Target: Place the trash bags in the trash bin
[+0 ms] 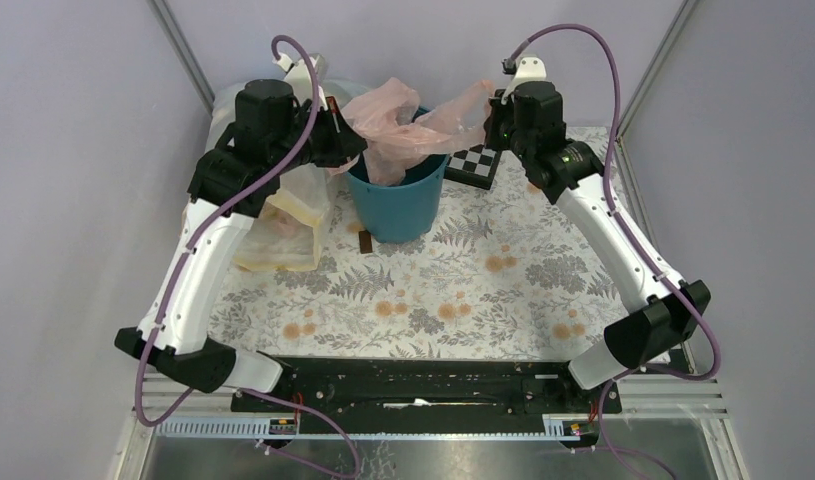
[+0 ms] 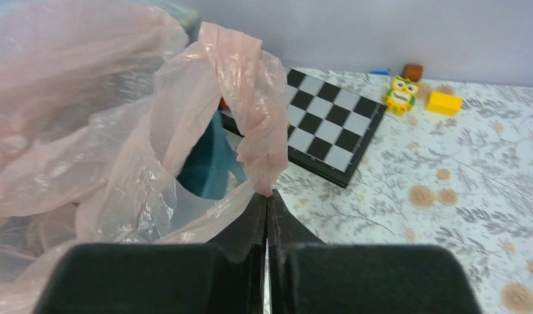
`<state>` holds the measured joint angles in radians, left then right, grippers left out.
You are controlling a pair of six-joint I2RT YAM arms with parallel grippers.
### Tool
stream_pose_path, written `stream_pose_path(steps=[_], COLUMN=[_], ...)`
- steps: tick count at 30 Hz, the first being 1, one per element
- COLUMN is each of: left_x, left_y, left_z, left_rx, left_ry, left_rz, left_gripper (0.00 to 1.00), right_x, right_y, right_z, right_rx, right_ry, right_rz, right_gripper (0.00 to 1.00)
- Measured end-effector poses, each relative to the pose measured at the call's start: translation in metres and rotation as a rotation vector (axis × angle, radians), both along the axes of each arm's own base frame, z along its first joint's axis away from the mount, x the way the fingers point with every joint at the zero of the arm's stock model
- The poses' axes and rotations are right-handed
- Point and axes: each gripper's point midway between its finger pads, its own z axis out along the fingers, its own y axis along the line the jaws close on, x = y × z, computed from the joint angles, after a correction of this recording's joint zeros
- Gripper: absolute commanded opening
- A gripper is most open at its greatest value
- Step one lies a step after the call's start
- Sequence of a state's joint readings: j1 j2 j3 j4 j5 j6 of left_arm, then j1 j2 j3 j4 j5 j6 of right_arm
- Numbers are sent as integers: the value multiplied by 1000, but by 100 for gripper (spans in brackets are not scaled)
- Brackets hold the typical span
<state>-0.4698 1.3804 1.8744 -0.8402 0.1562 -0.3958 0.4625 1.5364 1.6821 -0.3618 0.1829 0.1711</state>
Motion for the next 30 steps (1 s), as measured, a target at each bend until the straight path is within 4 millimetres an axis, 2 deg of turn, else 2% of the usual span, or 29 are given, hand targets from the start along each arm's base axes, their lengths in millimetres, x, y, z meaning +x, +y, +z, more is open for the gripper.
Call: stream_pose_path(steps=[3,6,9,10,11,12,13,16,19,23,27,30], left_x=[0,-17,-43,-53,-63,-69,-78,-98,-109,-108,-106,-104], left_y=[-5,-15,-22,-24,-25,-26,-27,-30,-32,-33,-34,-34], left_z=[-4,-18,-37,-42,-46,-48,-51,-53,-56,-69,-84,-88], left_rx=[-45,-84,-123,-139,-152,-162,-172,-191,-199,-190,-172,-163], left_ry=[62,140,225,254,275,289,302,315,312,334,367,369], left_rz=[-31,-102,-180,-206,-229,-244,-263,-305,-331,-329,-323,-320], left_gripper=[0,0,0,0,0,0,0,0,0,0,0,0], right_x=[2,0,-5,-7,-9,-12,-15,-25,-34,-41,-41,-37], right_y=[-8,-5,-2,-1,-1,0,1,4,9,14,25,38], right_z=[-8,-8,-4,-2,0,4,8,19,31,59,105,130], right_rx=[-33,-43,-39,-37,-34,-29,-23,-6,14,41,81,112], right_ry=[24,24,18,15,11,3,-3,-19,-34,-78,-161,-211], right_rz=[-3,29,61,69,76,91,99,145,187,230,282,330], right_gripper=[1,1,3,9,21,38,49,67,80,83,84,80])
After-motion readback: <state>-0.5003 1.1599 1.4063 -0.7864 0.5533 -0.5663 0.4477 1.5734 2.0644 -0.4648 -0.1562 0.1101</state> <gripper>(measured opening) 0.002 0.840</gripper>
